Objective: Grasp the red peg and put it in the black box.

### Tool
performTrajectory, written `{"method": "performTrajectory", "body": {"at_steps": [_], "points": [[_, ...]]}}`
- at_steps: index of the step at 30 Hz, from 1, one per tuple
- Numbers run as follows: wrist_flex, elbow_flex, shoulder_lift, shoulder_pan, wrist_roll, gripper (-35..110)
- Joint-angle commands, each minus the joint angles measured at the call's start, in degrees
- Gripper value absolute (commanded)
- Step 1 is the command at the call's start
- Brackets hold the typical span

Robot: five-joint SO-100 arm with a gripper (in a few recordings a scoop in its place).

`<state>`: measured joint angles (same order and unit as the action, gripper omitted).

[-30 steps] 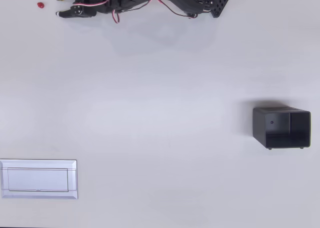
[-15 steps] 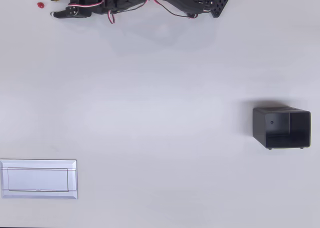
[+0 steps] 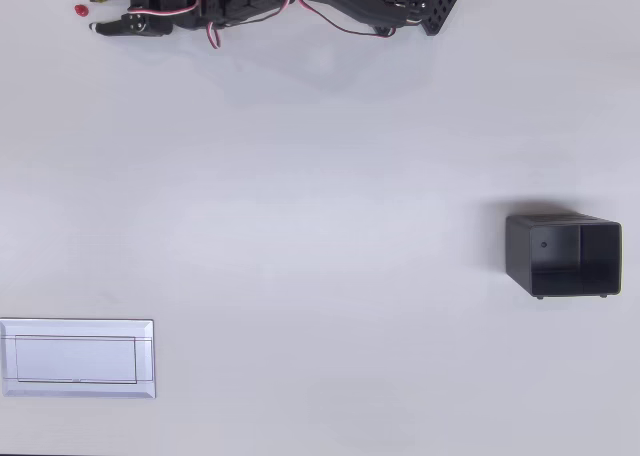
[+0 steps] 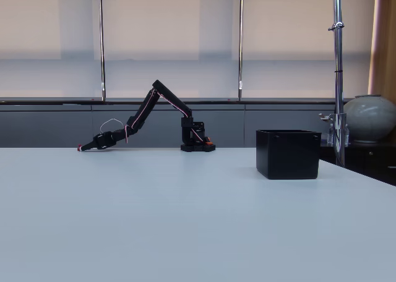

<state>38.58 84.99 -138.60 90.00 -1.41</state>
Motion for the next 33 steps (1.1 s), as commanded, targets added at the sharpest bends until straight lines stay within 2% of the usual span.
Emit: {"method": "performTrajectory", "body": {"at_steps": [1, 3, 33], "points": [[-1.49, 3.43, -0.62, 0.35, -1.49, 17], [-1.58, 3.69, -0.62, 0.35, -1.58, 21], [-1.58, 9.93, -5.19, -0.18, -0.35, 21]]}}
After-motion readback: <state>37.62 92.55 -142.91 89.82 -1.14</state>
